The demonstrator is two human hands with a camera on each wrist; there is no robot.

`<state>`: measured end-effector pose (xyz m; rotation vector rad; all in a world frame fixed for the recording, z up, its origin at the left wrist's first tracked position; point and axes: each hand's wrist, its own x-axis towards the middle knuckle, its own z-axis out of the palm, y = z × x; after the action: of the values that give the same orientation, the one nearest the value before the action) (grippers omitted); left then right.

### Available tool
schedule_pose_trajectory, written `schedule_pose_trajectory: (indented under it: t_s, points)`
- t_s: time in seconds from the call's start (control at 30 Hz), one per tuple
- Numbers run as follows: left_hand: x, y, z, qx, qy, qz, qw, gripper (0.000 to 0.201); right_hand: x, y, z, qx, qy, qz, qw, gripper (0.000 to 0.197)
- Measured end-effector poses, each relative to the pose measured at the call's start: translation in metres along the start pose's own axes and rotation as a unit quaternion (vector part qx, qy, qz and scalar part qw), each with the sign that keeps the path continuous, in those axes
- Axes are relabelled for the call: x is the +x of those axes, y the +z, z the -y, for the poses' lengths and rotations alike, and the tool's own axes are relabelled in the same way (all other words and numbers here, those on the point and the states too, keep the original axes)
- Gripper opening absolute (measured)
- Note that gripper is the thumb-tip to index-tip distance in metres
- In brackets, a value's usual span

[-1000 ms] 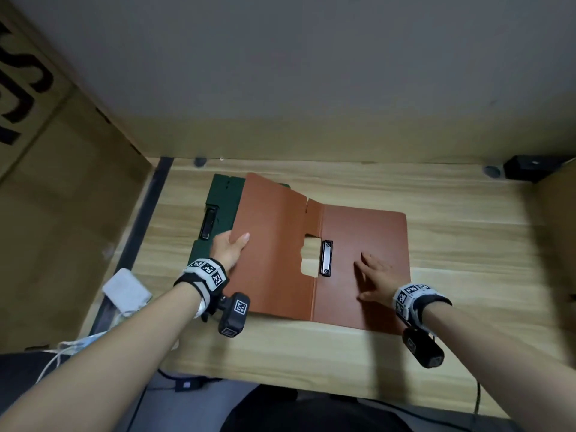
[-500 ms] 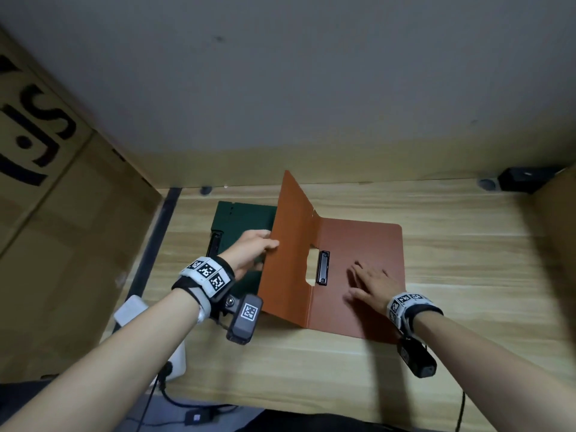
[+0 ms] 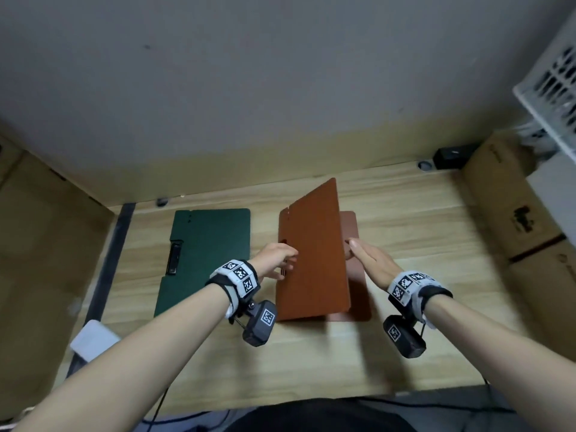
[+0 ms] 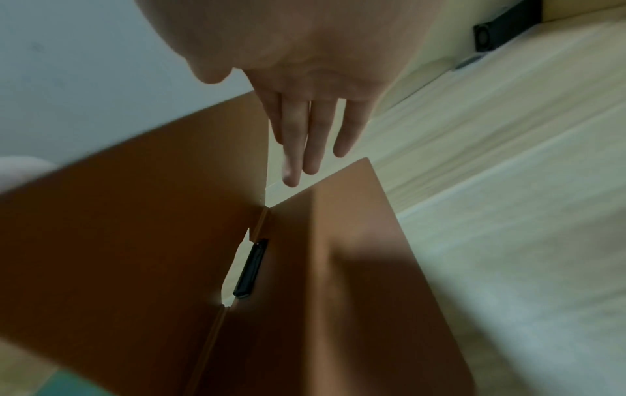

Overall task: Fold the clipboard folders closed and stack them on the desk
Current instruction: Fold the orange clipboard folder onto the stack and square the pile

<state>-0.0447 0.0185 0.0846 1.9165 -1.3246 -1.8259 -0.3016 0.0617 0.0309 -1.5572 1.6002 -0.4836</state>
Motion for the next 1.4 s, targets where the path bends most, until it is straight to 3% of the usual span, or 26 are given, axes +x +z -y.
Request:
schedule_pose_trajectory:
  t_s: [0.2,0.3,0.4,0.53,0.6,0.7,0.83,1.1,1.27,1.4]
  points:
    - [0.023,0.019,0.040,0.057,-0.045,-0.076,0.994,0.038,-0.019,0.012,-0.047,-0.117,0.082,0.005,0.990,0.062]
    - [0.027,0.028,0.066,0.080,-0.076,-0.077,0.991,0.047,-0.029,0.022,-0.068,-0.150,0.131,0.035,0.979,0.064]
    - [0.030,0.034,0.090,0.078,-0.063,-0.090,0.991,0.057,-0.032,0.033,-0.075,-0.177,0.097,0.035,0.979,0.045]
    - [0.037,0.035,0.101,0.001,-0.085,-0.112,0.990,0.072,-0.030,0.048,-0.078,-0.227,0.061,0.028,0.972,0.069]
    - [0.041,0.032,0.101,-0.034,-0.095,-0.120,0.988,0.066,-0.028,0.049,-0.075,-0.229,0.074,0.018,0.970,0.071]
    - [0.044,0.025,0.098,-0.084,-0.072,-0.090,0.990,0.036,-0.025,0.050,-0.068,-0.240,0.089,0.029,0.966,0.070]
    - [0.041,0.017,0.087,-0.109,-0.040,-0.095,0.989,0.041,-0.019,0.054,-0.054,-0.290,0.084,0.030,0.953,0.070]
    - [0.032,-0.059,0.093,-0.123,0.019,-0.131,0.984,0.035,0.033,0.084,-0.001,-0.162,0.083,0.006,0.983,0.071]
    - [0.028,-0.123,0.127,-0.118,0.003,-0.161,0.980,0.037,0.069,0.129,0.042,-0.122,0.110,0.018,0.986,0.067]
    - [0.023,-0.170,0.161,-0.141,-0.021,-0.199,0.970,0.041,0.094,0.177,0.069,-0.084,0.081,0.021,0.993,0.072]
